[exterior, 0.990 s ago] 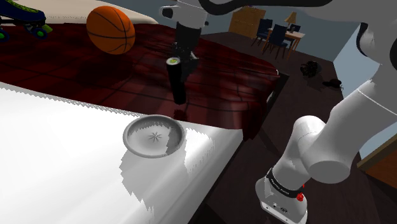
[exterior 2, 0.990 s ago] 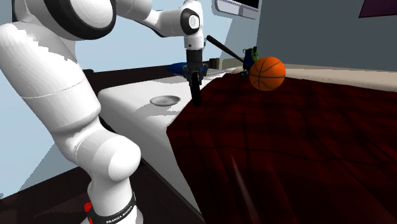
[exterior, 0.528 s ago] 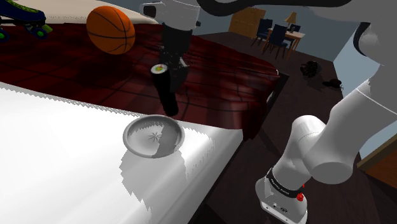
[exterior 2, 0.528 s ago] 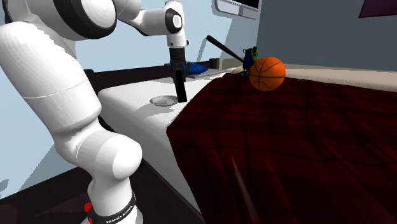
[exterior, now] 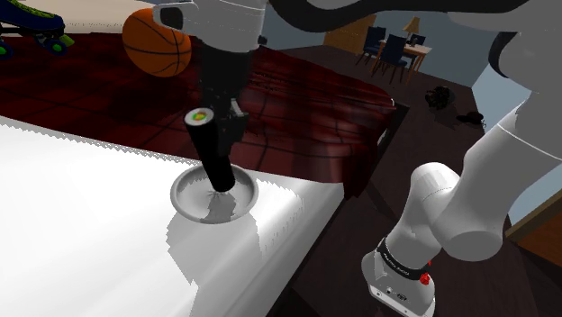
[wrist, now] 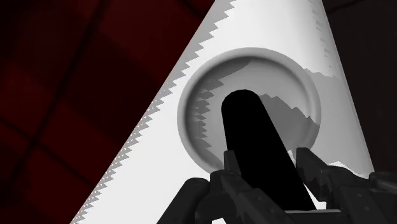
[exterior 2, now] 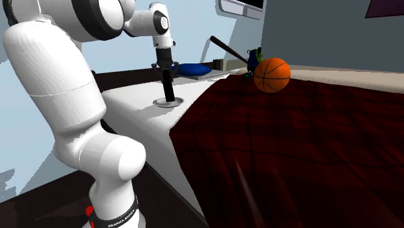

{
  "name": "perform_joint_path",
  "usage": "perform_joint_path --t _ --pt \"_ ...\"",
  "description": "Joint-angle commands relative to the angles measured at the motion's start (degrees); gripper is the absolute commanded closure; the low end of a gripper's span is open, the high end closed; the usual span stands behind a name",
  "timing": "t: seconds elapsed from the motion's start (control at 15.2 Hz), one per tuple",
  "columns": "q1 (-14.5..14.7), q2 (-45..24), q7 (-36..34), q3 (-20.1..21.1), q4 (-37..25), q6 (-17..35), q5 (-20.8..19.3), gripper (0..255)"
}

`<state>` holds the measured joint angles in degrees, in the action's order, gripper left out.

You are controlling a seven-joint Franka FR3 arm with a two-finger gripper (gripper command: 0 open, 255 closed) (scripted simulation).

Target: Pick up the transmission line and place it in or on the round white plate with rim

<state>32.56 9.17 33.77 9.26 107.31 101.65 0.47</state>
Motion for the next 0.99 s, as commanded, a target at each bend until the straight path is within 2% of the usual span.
perform_joint_path --t 0.0,0.92 --pt "0.34 -0.54 -0.93 0.52 0.33 0.89 -0.04 255" --pt "0.4 -1.12 -1.14 0.7 10.73 11.87 -0.11 255"
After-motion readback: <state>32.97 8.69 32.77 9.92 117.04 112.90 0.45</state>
